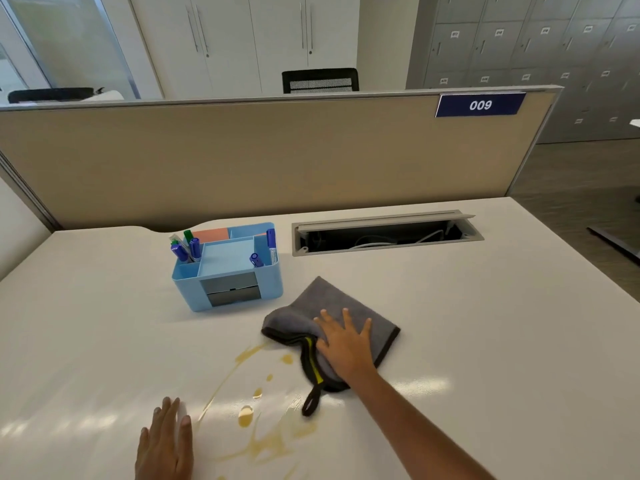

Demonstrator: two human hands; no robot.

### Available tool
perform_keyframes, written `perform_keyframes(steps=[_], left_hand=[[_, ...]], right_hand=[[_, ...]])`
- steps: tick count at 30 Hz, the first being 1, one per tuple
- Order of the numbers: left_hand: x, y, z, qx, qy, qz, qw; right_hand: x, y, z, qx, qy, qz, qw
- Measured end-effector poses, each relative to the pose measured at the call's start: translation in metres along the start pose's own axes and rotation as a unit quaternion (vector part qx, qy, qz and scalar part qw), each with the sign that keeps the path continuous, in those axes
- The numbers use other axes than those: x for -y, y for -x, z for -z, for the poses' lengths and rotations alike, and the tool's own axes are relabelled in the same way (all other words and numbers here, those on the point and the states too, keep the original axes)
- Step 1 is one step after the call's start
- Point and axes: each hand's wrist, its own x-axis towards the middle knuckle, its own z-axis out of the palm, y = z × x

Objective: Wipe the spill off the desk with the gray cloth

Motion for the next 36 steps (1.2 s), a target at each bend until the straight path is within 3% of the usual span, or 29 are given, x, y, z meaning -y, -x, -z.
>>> perform_keyframes(steps=[4,8,12,15,18,23,26,28,31,33,36], left_hand=[[0.000,0.000,0.002,0.006,0.003,0.002,1.000],[0.000,-0.001,0.001,0.008,0.000,0.004,1.000],[-0.003,0.001,0.000,0.001,-0.003,0.008,1.000],[-0.006,0.001,0.003,0.005,0.028,0.011,1.000],[-0.009,0.001,0.008,0.006,0.069,0.011,0.998],[-0.019,0.004,0.011,-0.005,0.064,-0.052,0.997],[-0.041,0.004,0.008,-0.008,0.036,-0.124,0.992],[-0.064,0.000,0.002,0.025,0.018,-0.173,0.984],[-0.104,-0.007,-0.015,0.099,-0.020,-0.241,0.965],[-0.125,-0.011,-0.031,0.186,-0.061,-0.279,0.940],[-0.144,-0.017,-0.054,0.313,-0.248,-0.313,0.862]], right_hand=[[-0.076,0.002,0.029,-0.054,-0.063,-0.166,0.983],[-0.171,0.048,0.040,-0.115,-0.102,-0.330,0.931],[-0.200,0.078,0.039,-0.125,-0.125,-0.399,0.900],[-0.177,0.065,0.039,-0.126,-0.138,-0.385,0.903],[-0.124,0.043,0.032,-0.103,-0.122,-0.315,0.935],[-0.003,0.027,0.003,-0.018,-0.058,-0.057,0.997],[0.039,0.034,-0.010,0.042,-0.029,0.087,0.995],[0.043,0.039,-0.013,0.050,-0.032,0.138,0.989],[0.026,0.046,-0.004,0.028,-0.096,0.142,0.985],[0.006,0.050,0.005,-0.020,-0.134,0.095,0.986],[-0.038,0.056,0.014,-0.103,-0.147,-0.023,0.984]])
